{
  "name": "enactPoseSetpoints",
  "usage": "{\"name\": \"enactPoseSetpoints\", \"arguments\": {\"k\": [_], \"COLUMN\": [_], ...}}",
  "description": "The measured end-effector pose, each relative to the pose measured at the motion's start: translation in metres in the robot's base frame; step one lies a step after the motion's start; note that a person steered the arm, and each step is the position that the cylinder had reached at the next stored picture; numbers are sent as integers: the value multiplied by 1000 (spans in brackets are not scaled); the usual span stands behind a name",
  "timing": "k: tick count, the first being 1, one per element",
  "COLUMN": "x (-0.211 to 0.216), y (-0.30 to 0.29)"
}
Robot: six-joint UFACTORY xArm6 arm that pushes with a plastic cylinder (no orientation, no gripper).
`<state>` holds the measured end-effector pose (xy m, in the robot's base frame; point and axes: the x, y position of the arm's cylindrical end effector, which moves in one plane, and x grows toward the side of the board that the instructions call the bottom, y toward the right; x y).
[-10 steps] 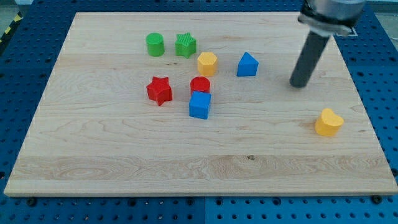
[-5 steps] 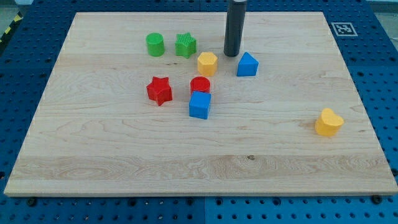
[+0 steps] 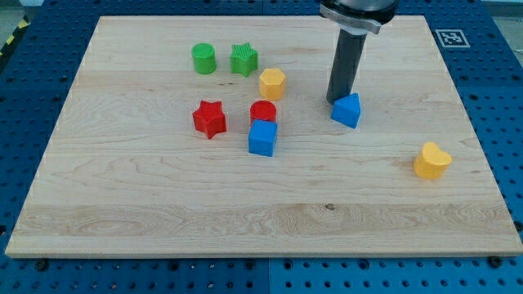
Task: Slide the blue triangle closer to yellow heart
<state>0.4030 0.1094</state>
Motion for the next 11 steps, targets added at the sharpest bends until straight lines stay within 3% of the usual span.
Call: {"name": "enactPoseSetpoints", "arguments": {"k": [3,11], "x": [58,63], "y": [-15,60]}}
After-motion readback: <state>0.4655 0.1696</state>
